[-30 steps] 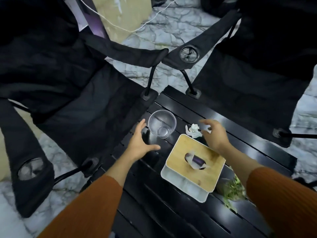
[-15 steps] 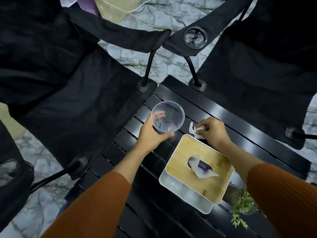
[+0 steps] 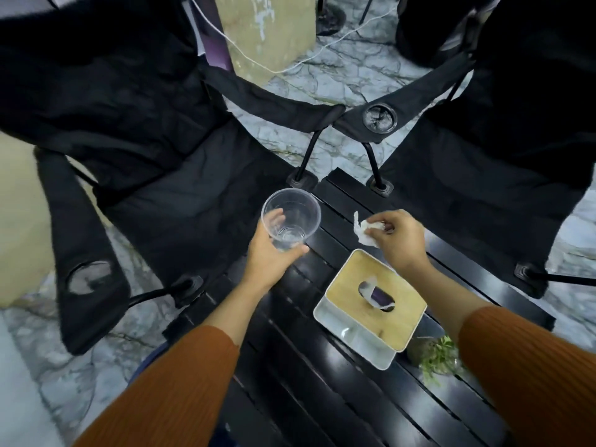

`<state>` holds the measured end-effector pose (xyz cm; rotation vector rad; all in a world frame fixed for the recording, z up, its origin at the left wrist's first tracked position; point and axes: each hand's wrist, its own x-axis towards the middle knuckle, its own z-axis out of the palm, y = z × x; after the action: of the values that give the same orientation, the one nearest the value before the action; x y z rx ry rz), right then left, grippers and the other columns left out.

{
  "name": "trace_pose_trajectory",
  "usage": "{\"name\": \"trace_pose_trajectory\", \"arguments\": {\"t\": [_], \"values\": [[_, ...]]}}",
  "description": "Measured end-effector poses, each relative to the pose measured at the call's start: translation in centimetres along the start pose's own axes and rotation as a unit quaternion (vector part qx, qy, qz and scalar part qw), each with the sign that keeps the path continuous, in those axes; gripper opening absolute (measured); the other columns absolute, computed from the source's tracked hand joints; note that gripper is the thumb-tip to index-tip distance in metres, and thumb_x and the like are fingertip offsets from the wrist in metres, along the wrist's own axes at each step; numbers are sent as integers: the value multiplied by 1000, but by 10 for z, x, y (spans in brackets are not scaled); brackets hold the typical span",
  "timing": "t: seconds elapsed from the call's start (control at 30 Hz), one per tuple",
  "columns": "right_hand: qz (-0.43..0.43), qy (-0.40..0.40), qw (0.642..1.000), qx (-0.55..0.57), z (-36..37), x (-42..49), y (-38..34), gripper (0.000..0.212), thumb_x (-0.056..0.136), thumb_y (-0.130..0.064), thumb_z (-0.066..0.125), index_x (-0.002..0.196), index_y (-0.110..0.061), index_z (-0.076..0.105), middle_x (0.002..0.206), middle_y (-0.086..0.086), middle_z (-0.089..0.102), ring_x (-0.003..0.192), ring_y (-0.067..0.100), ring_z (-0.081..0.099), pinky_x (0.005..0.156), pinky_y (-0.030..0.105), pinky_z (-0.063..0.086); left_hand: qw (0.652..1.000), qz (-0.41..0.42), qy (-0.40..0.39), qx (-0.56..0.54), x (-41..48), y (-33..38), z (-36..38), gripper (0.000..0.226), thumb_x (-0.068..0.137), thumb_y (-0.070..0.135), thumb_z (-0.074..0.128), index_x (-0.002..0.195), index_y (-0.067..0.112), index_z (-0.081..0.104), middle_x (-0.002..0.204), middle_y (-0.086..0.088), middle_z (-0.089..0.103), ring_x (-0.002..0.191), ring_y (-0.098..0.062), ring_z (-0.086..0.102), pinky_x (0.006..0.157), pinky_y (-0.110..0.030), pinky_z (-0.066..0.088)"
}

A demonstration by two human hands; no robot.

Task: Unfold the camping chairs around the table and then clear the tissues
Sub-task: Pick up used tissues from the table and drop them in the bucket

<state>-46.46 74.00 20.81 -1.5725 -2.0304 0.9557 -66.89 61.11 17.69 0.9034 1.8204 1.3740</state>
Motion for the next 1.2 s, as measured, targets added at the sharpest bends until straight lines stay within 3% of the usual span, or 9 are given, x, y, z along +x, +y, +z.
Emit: {"name": "trace_pose_trajectory", "arguments": {"t": [0.1,0.2,0.43,0.53,0.57,0.67,0.9,1.07,1.2], "values": [[-42,-1,999,14,2,-32,-38,14,82,-10,71,95,-14,74,96,2,59,83,12,55,76,17,41,999,22,34,-11,-34,16,-33,82,63,6,89,132,19,47,128,14,55,127,-3,51,102,-15,41],[-70,-19,996,48,13,-77,-77,14,82,-9,71,94,-13,74,96,1,59,73,5,53,69,7,39,997,37,63,3,-78,28,-71,84,62,14,90,132,24,46,129,11,56,125,-2,51,93,-8,43],[-115,-108,986,55,73,-193,-138,14,79,-8,71,92,-12,74,93,6,61,71,8,54,67,3,41,991,0,132,25,-199,10,-159,83,63,21,90,132,30,45,134,6,54,127,-7,50,105,-29,44],[-100,-168,978,74,109,-241,-146,13,82,-7,71,94,-8,72,96,7,61,82,17,58,80,28,51,986,-39,160,26,-250,-15,-197,83,66,23,89,136,27,44,137,8,52,127,-6,50,103,-31,46],[-101,-183,976,68,121,-256,-146,13,83,-8,71,95,-8,72,96,5,59,84,17,58,80,30,51,983,-53,171,32,-266,-25,-208,83,67,24,88,137,25,43,138,8,52,127,-5,49,103,-30,46],[-104,-218,969,56,161,-293,-143,13,84,-9,71,96,-11,71,96,0,57,84,14,55,73,19,43,974,-92,206,27,-307,-60,-233,83,68,22,87,138,19,43,135,8,51,126,-8,48,102,-27,43],[-80,-244,966,21,239,-336,-121,13,82,-7,70,94,-9,72,96,3,62,83,15,57,73,21,42,964,-159,214,5,-346,-143,-242,83,68,25,87,137,23,42,138,4,50,126,-10,49,103,-33,44],[-74,-243,967,4,271,-341,-109,11,82,-9,72,90,-15,71,94,0,61,77,10,55,71,19,40,959,-189,213,0,-341,-177,-235,87,67,28,87,140,20,41,131,12,49,125,-8,49,98,-27,43],[-63,-244,968,-4,285,-339,-108,14,81,-9,74,93,-14,70,97,-1,59,86,13,57,77,23,43,951,-218,221,6,-338,-195,-234,93,64,25,90,142,17,39,141,1,48,130,-15,47,102,-30,43]]}}
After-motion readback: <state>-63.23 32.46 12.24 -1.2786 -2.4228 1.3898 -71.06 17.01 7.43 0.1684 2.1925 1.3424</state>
